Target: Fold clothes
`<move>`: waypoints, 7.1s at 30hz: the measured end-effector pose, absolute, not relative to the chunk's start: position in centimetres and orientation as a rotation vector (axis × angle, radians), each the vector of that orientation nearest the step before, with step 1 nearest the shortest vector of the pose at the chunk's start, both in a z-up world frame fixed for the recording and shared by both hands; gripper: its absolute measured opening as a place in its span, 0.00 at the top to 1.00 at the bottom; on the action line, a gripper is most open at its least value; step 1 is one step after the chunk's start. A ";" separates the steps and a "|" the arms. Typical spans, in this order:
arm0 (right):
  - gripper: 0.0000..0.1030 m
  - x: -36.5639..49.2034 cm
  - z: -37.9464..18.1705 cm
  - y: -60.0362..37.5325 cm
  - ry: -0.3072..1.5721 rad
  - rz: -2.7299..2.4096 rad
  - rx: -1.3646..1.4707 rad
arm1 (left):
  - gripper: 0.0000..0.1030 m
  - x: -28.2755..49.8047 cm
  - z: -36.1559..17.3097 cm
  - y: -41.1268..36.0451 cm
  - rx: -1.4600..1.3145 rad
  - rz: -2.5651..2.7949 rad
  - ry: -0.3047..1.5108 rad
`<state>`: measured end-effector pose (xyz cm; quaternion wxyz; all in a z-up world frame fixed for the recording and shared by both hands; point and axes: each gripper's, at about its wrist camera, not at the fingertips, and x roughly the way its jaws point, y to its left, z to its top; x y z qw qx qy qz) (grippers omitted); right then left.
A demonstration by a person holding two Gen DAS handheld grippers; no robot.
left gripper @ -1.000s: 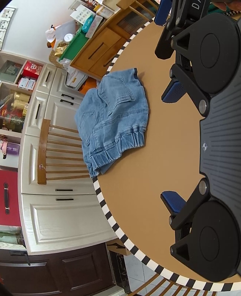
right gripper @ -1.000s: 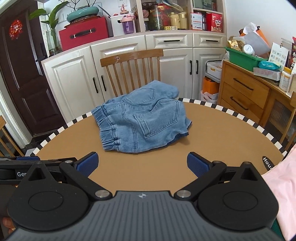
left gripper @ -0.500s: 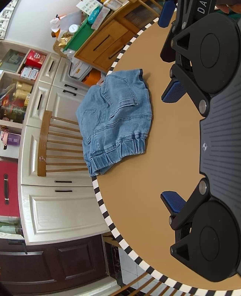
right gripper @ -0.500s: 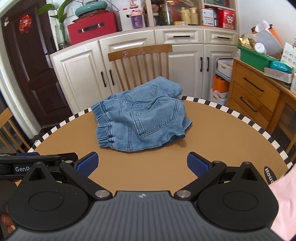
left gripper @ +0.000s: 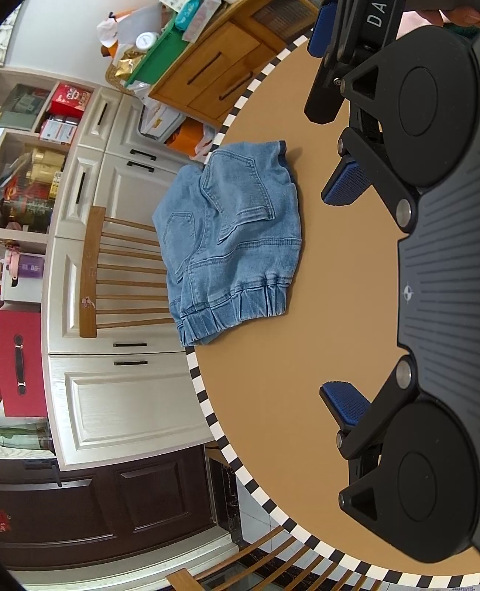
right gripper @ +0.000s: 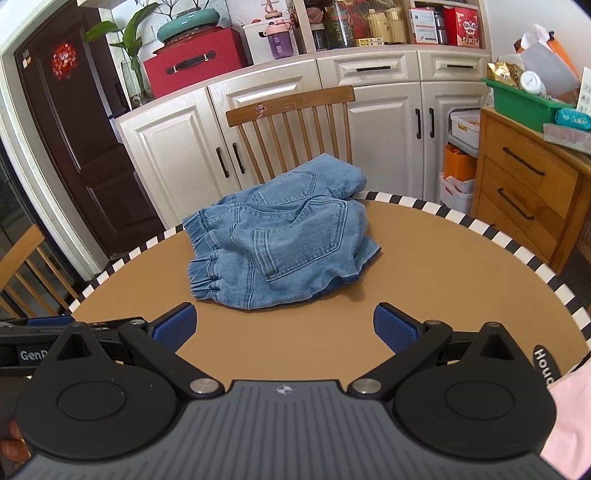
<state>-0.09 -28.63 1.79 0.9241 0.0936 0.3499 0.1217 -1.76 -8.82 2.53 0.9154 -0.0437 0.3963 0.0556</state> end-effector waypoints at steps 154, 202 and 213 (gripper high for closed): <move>0.43 18.4 8.2 -28.8 0.702 0.166 0.427 | 0.44 20.4 9.6 6.7 -0.018 -0.031 0.611; 0.77 -13.4 1.6 -38.6 0.927 0.373 0.671 | 0.07 -26.7 1.0 -4.4 -0.276 -0.270 0.677; 0.10 -21.4 0.6 -35.9 0.834 0.246 0.418 | 0.06 -24.3 -3.5 -10.6 -0.102 -0.445 0.746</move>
